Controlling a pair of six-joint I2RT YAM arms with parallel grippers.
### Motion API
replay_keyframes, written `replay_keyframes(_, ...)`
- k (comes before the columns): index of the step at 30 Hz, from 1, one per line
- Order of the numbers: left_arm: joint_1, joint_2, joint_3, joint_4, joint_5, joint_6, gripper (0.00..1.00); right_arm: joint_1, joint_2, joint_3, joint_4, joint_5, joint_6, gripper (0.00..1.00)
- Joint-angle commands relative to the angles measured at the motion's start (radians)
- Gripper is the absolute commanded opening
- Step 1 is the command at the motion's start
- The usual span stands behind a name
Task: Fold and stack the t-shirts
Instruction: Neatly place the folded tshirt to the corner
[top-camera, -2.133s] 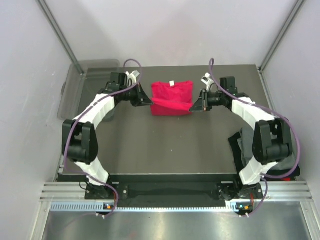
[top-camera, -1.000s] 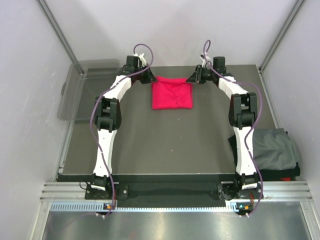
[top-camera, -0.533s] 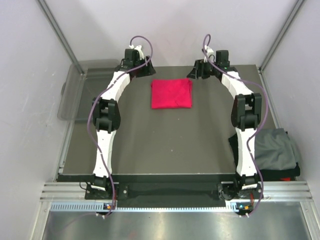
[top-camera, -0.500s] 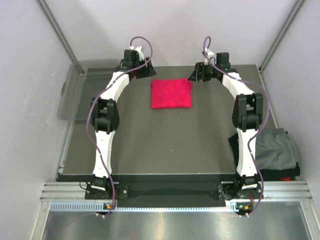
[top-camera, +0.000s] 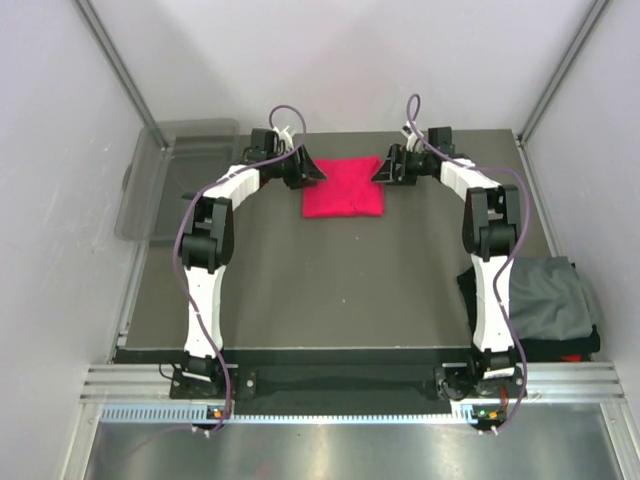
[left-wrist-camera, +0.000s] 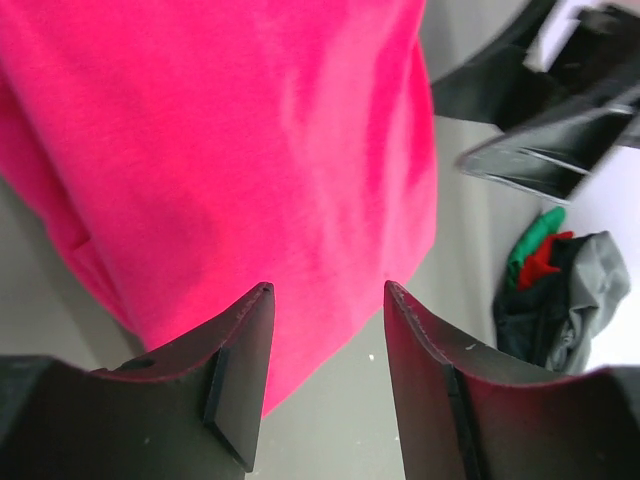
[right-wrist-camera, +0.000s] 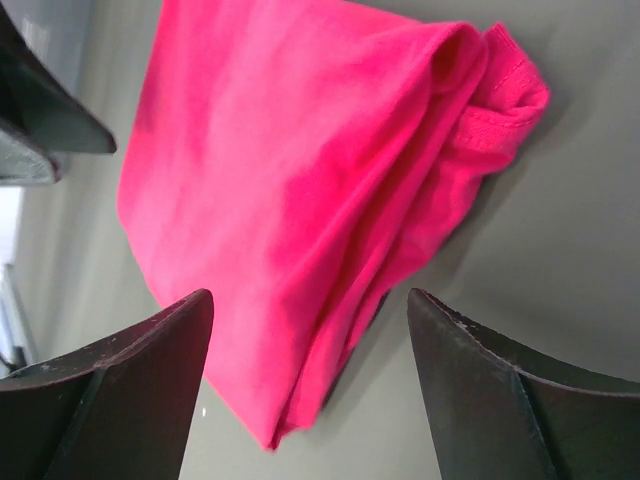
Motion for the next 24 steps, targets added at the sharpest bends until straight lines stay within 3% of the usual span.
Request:
replay_keyframes(1, -0.001, -0.003, 0.018, 0.093, 0.057, -0.029, 0.52, -0.004, 0.062, 0.046, 0.118, -0.068, 0.110, 0.79)
replay_keyframes(24, 0.000, -0.026, 0.014, 0.098, 0.080, -0.060, 0.48, 0.089, 0.165, 0.052, 0.170, -0.063, 0.221, 0.74)
